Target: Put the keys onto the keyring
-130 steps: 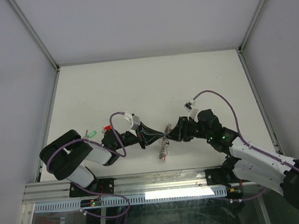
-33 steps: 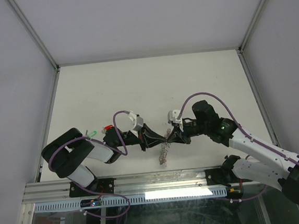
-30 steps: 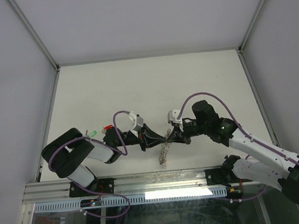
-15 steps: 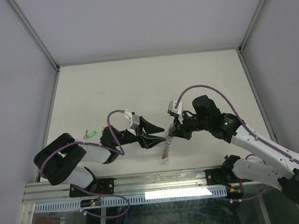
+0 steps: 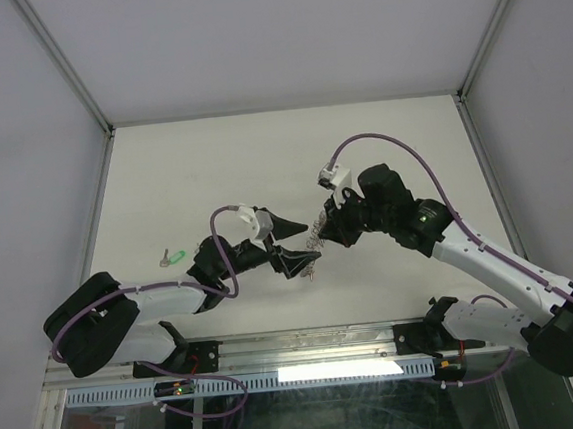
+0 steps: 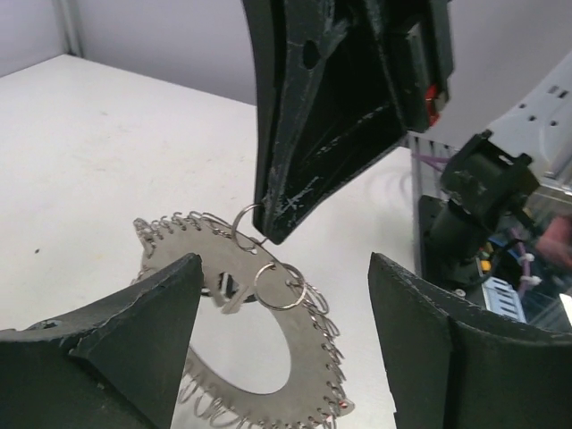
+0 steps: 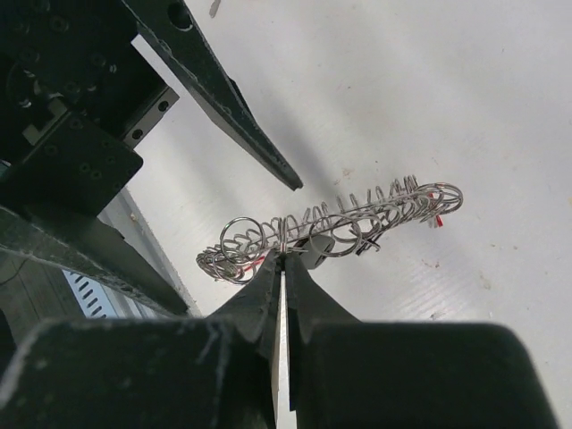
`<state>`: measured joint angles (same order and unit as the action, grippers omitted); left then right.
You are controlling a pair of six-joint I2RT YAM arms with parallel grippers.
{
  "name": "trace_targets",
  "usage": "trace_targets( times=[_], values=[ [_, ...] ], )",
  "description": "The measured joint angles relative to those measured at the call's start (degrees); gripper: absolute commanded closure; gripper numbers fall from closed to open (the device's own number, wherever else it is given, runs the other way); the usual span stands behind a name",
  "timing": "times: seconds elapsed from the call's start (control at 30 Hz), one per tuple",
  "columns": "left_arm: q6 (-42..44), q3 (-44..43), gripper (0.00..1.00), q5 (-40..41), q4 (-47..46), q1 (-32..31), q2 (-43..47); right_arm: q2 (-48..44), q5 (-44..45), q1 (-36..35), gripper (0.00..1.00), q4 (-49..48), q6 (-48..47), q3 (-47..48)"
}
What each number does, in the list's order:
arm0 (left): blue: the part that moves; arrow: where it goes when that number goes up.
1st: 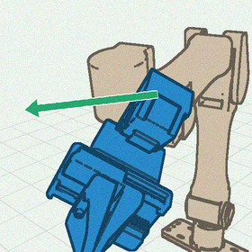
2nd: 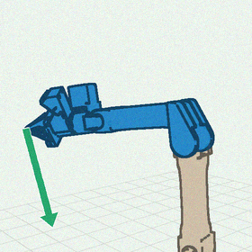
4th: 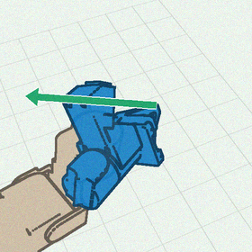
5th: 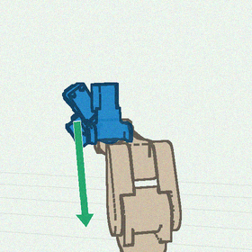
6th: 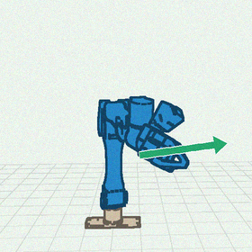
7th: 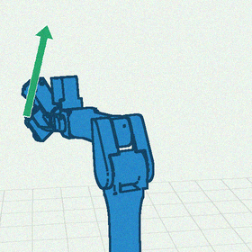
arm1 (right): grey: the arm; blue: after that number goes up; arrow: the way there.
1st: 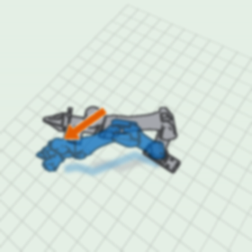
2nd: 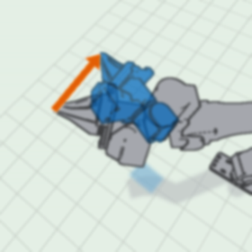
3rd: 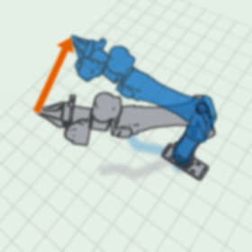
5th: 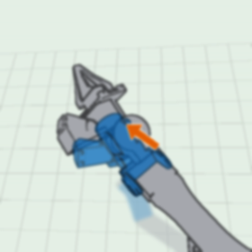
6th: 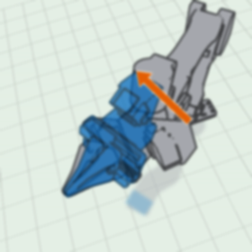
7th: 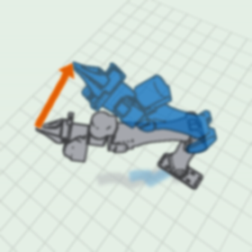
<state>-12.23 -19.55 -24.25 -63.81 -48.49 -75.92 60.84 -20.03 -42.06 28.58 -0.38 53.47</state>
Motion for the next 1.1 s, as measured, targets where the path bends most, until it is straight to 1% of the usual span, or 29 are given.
trace_targets(
  times=[0.13, 0.27, 0.33, 0.4, 0.47, 0.57, 0.67, 0.73, 1.03, 1.1],
  values=[
    [2.5, -1.7, 0.26, 4.1, 4.7, -1.2, 0.1, 0.1, 1.5, -0.1, 1.00, 0.0, 2.6, 0.0],
    [4.9, -3.8, 0.31, 7.9, 9.4, -2.9, 0.1, 0.1, 2.8, -0.1, 1.00, -0.1, 4.9, 0.0],
    [6.0, -4.8, 0.37, 9.5, 11.5, -3.7, 0.1, 0.1, 3.1, -0.1, 1.00, -0.4, 5.9, 0.0],
    [7.1, -5.6, 0.48, 10.8, 13.3, -4.2, 0.1, 0.1, 3.3, -0.1, 1.00, -0.7, 6.7, 0.0],
    [7.8, -6.1, 0.53, 11.5, 14.7, -4.7, 0.1, 0.2, 3.6, -0.1, 1.00, -0.9, 7.3, 0.0],
    [9.1, -6.6, 0.58, 12.5, 17.2, -5.2, 0.1, 0.2, 4.0, -0.1, 1.00, -1.4, 8.0, 0.0],
    [10.0, -7.0, 0.66, 13.5, 19.1, -5.6, 0.1, 0.2, 4.2, -0.1, 1.00, -1.8, 8.4, 0.0],
    [10.4, -7.2, 0.70, 13.8, 19.8, -5.6, 0.1, 0.1, 4.2, -0.1, 1.00, -1.9, 8.7, 0.0],
    [12.2, -8.3, 1.00, 16.7, 23.1, -5.9, 0.1, 0.1, 4.2, -0.1, 1.00, -1.2, 9.3, 0.0],
    [12.6, -8.5, 1.00, 17.0, 23.8, -6.0, 0.2, 0.1, 4.2, -0.1, 1.00, -0.7, 9.3, 0.0]
  ],
)
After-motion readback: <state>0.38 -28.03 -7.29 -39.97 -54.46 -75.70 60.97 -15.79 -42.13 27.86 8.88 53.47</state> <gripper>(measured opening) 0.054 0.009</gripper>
